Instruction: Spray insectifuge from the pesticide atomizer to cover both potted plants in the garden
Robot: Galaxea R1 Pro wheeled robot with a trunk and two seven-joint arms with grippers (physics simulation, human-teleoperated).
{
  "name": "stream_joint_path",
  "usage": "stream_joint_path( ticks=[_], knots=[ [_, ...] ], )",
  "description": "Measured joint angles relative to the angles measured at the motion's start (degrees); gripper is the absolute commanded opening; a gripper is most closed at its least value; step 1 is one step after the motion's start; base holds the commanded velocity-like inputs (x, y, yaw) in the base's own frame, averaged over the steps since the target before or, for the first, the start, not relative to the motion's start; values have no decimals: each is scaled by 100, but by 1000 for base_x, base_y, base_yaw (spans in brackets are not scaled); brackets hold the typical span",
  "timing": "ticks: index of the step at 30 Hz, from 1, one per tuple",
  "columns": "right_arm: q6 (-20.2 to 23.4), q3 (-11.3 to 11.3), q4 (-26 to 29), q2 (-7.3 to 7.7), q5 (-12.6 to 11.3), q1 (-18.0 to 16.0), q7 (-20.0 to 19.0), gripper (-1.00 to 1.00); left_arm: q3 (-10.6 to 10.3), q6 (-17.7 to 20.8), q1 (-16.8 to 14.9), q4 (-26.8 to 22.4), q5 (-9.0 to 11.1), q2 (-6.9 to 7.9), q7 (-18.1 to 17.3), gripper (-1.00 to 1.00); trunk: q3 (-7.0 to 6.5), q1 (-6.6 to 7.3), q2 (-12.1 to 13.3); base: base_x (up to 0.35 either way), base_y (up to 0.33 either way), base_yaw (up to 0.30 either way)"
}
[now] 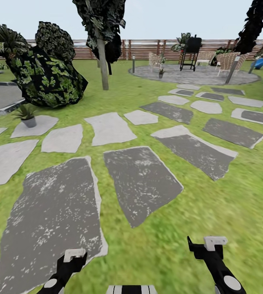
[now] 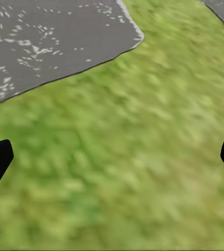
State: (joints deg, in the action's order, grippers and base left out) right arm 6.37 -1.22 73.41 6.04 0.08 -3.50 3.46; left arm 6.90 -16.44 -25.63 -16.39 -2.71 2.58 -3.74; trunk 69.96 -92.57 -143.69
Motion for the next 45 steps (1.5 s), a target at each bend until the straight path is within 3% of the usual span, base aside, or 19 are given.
stream_joint_path(
  ticks=[15,25,32,45],
  knots=[
    [-3,2,-10,0,-1,-2,0,100,9,0,1,-13,16,16,0,100,0,-2,0,13,-31,265],
    [1,1,-3,0,0,0,0,100,9,-18,2,-1,23,33,0,100,221,-28,-13,0,0,124],
    [-8,-4,-89,0,17,0,1,100,9,-532,0,8,24,35,0,100,376,-46,-22,0,0,5],
    [-12,-2,-150,0,16,0,1,100,9,-554,0,9,24,18,0,100,664,-79,-40,0,0,0]
  ],
)
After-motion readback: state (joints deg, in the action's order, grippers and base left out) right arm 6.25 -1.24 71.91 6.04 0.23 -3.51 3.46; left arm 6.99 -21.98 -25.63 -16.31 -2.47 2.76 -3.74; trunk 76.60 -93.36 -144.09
